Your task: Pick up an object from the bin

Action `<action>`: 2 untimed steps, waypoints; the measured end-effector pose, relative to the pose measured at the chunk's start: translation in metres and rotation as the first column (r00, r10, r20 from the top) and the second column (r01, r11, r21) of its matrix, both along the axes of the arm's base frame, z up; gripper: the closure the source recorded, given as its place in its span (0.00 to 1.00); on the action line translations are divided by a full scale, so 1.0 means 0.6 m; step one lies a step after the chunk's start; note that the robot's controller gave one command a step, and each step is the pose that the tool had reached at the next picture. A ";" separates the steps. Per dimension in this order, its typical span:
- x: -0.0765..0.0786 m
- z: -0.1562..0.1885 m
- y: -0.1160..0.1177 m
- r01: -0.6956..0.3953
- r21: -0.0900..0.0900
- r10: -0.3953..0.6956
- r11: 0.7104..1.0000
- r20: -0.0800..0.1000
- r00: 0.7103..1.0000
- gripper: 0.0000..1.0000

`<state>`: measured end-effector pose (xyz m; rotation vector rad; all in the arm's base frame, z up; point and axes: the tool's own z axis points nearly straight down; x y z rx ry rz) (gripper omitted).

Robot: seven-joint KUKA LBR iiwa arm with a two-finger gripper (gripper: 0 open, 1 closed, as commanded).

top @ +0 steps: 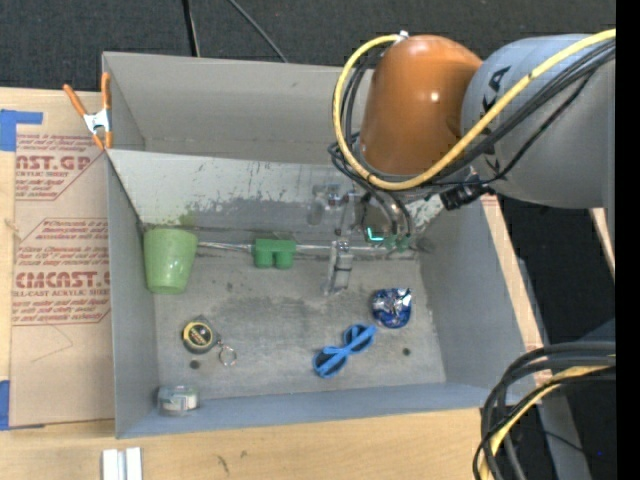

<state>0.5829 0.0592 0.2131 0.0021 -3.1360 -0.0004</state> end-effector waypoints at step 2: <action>-0.173 -0.177 -0.017 -0.602 0.000 0.602 0.799 0.005 0.799 0.00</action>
Offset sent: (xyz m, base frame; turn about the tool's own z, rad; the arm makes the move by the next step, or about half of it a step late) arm -0.0492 0.0037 -0.1431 -0.4341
